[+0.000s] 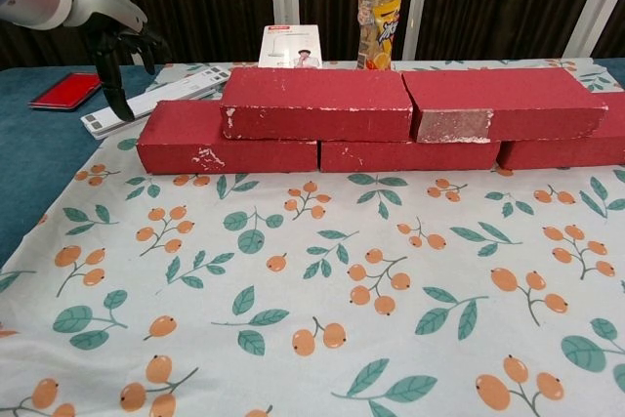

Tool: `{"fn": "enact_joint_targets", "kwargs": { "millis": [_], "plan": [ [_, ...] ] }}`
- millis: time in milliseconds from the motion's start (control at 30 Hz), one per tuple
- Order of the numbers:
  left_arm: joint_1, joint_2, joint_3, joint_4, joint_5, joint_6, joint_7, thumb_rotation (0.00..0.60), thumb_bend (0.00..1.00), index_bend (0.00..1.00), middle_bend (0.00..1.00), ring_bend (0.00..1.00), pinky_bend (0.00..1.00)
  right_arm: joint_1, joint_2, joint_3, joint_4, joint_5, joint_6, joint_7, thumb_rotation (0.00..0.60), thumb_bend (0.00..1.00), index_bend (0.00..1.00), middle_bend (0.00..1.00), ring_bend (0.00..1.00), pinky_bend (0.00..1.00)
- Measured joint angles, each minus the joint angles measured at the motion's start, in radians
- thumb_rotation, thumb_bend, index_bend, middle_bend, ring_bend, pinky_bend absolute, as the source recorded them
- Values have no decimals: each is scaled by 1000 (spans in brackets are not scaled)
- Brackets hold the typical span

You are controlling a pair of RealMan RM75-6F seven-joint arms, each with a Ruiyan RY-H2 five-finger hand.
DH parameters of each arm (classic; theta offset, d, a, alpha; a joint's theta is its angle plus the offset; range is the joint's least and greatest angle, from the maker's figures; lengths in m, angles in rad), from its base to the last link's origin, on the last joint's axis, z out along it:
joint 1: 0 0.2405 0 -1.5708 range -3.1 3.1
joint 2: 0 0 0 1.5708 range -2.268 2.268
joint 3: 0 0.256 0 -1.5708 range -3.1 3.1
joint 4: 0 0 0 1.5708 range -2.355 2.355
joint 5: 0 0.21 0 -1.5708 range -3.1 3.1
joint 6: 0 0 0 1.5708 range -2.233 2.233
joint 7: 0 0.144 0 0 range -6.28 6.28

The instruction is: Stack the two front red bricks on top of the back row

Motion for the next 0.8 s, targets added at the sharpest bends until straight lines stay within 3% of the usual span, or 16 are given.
{"fn": "enact_joint_targets", "kwargs": {
  "millis": [233,800],
  "plan": [
    [-58,-60,48,51,2,-8,-28,600,0,52,114,0,79,1,-1,-1,3,-4,-2,8,600,153,0,0,0,0],
    [-162,-161,96,120,-19,-2,-67,600,0,21,104,0,79,1,3,-1,8,-10,-5,33,600,153,0,0,0,0]
  ]
}}
